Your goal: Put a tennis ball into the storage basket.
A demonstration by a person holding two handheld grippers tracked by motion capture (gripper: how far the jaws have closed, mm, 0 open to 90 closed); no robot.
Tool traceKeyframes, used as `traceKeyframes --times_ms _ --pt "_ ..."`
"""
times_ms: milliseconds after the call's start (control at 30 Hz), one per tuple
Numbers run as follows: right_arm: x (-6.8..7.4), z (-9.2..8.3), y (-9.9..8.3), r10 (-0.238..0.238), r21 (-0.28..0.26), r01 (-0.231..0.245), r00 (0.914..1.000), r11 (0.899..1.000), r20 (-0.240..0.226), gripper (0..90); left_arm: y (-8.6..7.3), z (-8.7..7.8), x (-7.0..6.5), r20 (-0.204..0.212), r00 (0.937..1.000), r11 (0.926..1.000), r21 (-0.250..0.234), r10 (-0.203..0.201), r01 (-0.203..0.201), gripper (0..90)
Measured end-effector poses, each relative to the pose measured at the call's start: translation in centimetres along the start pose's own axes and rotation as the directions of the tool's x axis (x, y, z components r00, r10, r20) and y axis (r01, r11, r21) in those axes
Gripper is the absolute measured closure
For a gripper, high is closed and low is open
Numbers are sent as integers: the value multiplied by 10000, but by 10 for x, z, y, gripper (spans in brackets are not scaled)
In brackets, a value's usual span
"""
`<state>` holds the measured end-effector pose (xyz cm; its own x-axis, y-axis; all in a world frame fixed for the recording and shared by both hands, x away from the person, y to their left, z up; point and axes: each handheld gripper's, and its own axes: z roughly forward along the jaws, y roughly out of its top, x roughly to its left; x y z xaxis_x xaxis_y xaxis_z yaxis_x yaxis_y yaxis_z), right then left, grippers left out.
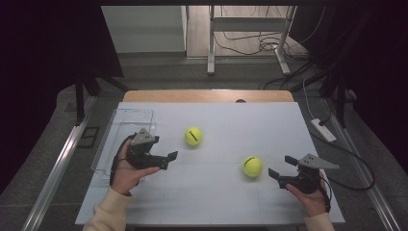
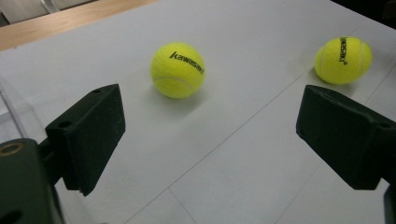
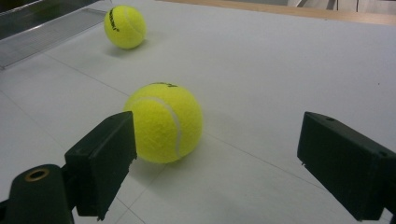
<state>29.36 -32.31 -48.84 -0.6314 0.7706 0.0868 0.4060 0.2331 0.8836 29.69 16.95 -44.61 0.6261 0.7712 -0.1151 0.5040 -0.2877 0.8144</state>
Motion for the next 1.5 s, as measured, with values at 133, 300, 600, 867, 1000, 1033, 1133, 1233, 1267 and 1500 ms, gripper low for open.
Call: traceKeyframes --times_ms 133,300,600,867,1000,1033,1133,1233,1267,1500 --pt "0 -1 0 -9 -17 9 10000 10000 12 118 2 5 -1 -5 10000 9999 122 59 -59 94" --pt "0 -1 0 12 -33 -12 10000 10000 -14 118 6 12 -2 22 10000 9997 231 46 -46 96" --pt "0 -1 0 16 -40 -16 10000 10000 -18 117 16 23 -7 118 9996 9984 498 246 -252 97" --pt "0 -2 1 12 -59 -12 10000 10000 -43 117 25 33 -11 176 9989 9963 728 438 -450 99" --pt "-1 -2 1 42 -88 -42 10000 10000 4 118 28 40 -10 159 9989 9947 926 434 -446 99" --pt "-1 -2 1 43 -79 -43 10000 10000 4 118 29 41 -9 163 9987 9942 953 491 -504 99" --pt "-1 -3 1 33 -74 -33 10000 10000 12 118 31 45 -8 143 9987 9935 1023 486 -498 99" --pt "-1 -3 1 43 -92 -43 10000 9999 -4 118 33 47 -8 115 9990 9935 1048 443 -453 100" --pt "-1 -3 1 33 -86 -33 10000 10000 -9 118 33 48 -7 93 9989 9930 1079 463 -470 100" --pt "-1 -2 0 42 -75 -42 10000 10000 -13 117 36 54 -5 56 9991 9913 1243 426 -430 99"
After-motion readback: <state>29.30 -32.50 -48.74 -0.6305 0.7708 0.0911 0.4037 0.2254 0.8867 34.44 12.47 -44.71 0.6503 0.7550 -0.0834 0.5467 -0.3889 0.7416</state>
